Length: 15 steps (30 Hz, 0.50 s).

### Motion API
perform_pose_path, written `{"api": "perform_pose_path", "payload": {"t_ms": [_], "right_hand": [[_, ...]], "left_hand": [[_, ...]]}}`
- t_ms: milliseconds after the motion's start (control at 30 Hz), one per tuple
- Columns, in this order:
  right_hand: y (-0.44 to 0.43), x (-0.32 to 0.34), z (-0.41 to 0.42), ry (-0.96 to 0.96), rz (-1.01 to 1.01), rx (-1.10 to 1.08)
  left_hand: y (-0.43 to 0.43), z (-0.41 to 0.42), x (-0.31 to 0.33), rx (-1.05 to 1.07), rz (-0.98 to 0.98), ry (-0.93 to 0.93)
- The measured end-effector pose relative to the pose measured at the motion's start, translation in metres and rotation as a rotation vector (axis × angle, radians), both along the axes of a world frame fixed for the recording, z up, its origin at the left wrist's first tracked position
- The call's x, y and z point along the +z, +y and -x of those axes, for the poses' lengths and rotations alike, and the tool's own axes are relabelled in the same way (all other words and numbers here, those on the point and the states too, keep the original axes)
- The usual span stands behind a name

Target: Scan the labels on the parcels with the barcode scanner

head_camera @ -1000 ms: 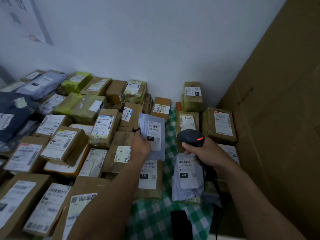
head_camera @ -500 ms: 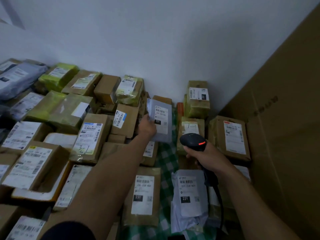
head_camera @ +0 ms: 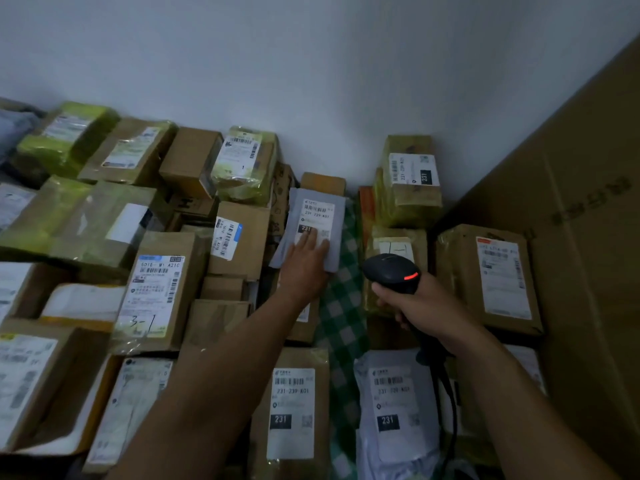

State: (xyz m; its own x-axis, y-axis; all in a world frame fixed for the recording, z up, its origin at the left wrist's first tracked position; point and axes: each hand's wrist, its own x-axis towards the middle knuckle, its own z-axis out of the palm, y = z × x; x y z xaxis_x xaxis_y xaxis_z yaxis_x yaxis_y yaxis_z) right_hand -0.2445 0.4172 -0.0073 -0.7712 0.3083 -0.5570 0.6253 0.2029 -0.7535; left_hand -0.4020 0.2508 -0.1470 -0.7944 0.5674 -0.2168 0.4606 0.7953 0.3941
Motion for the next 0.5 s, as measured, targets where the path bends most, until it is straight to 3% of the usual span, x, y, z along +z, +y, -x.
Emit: {"api": "perform_pose_path", "payload": {"t_ms": [167, 367, 500], "right_hand": [[0.004, -0.004, -0.001, 0.007, -0.007, -0.012], [0.009, -0.002, -0.007, 0.014, 0.016, -0.037], [0.009, 0.003, -0.018, 0.032, 0.014, -0.049]], "left_hand": [[0.017, 0.039, 0.009, -0.06, 0.046, 0.019], [0.019, 0.044, 0.007, 0.021, 0.07, 0.099], [0.016, 0.002, 0.014, 0.181, -0.198, 0.01]]}}
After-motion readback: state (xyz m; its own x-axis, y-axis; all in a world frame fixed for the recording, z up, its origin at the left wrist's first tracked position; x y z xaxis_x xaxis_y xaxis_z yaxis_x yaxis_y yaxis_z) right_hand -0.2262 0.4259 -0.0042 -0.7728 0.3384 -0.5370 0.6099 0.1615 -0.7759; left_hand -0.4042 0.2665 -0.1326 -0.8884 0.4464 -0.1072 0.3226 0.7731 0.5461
